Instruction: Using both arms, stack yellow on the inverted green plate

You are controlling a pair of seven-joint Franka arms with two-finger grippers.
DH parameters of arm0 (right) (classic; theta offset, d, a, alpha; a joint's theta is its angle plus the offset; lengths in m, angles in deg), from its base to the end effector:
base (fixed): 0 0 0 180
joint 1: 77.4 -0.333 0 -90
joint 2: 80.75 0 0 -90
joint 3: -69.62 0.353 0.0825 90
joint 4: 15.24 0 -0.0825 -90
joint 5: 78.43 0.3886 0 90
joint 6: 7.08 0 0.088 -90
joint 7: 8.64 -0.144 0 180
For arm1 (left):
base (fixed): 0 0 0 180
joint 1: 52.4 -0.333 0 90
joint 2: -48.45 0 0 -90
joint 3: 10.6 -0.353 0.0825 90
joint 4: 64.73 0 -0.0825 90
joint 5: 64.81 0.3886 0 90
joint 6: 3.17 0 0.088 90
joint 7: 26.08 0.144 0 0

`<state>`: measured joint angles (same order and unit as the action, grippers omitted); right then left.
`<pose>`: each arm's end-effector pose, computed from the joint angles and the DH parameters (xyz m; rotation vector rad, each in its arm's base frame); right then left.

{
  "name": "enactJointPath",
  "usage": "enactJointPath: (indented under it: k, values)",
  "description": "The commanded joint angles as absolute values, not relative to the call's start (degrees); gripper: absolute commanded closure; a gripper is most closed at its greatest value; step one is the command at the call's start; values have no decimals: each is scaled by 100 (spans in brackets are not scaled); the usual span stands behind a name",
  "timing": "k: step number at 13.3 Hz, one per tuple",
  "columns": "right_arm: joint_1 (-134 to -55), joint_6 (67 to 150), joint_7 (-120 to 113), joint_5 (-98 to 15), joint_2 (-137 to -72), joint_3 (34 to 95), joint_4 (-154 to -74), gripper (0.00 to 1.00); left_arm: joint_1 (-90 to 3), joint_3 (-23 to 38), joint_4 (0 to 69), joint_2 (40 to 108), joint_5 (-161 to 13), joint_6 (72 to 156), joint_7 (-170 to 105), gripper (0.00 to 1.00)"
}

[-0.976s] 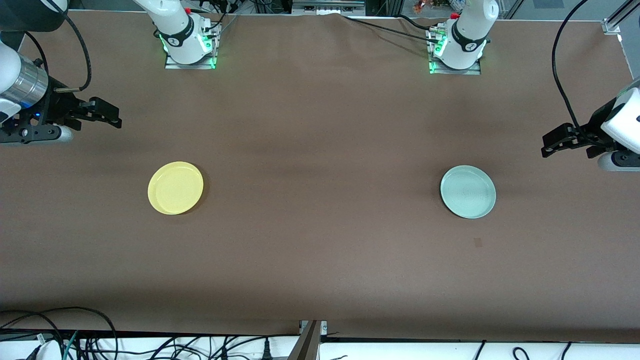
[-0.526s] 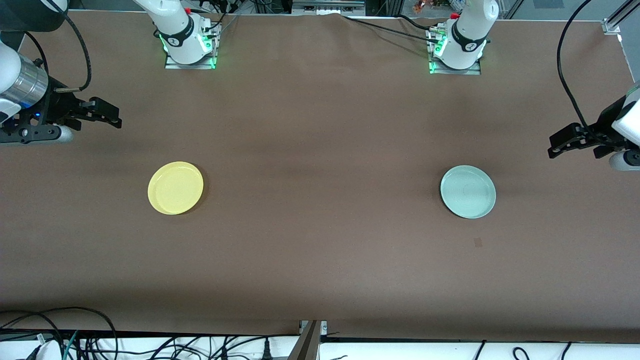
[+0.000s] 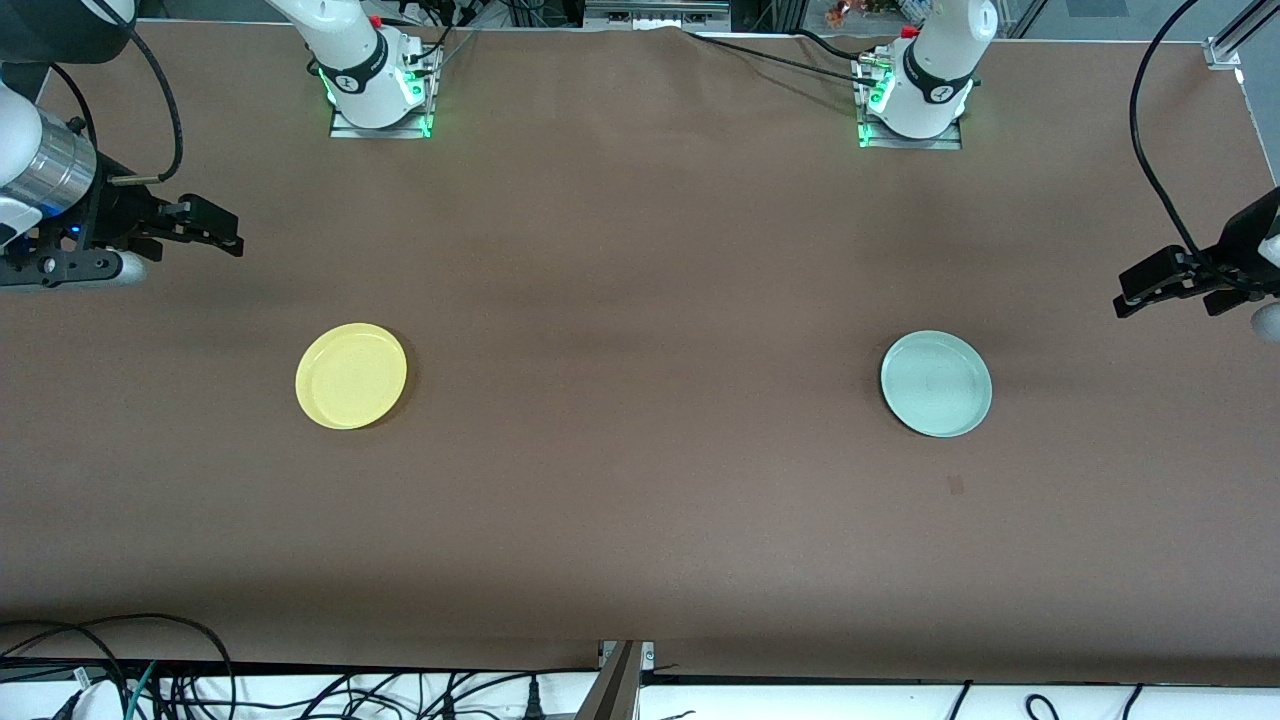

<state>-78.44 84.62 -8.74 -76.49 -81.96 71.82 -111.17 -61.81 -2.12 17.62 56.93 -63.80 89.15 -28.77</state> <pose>0.5586 0.0362 0.5661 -3.1052 -0.0811 0.1491 0.6144 0.0194 0.6061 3.1351 0.1013 0.0432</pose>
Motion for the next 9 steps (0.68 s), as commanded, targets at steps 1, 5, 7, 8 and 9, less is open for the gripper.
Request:
enactJointPath:
  k: [1, 5, 7, 8, 9]
  values:
    - [-7854, 8424, -961, -7623, -8189, 7147, -11077, 0, -6224, -189, 1692, 5689, -6499, 8894, -2819, 0]
    - [-7854, 8398, -969, -7623, -8189, 7147, -11069, 0, -6487, -189, 1797, 5680, -6743, 8859, -2810, 0]
    - [-7863, 8389, -961, -7623, -8189, 7147, -11069, 0, -6664, -146, 1833, 5662, -6877, 8771, -2793, 0]
    - [-7854, 8389, -961, -7623, -8189, 7147, -11069, 0, -6638, -128, 1867, 5662, -6825, 8771, -2801, 0]
    - [-7854, 8389, -961, -7623, -8189, 7147, -11069, 0, -6629, -119, 1911, 5662, -6798, 8771, -2802, 0]
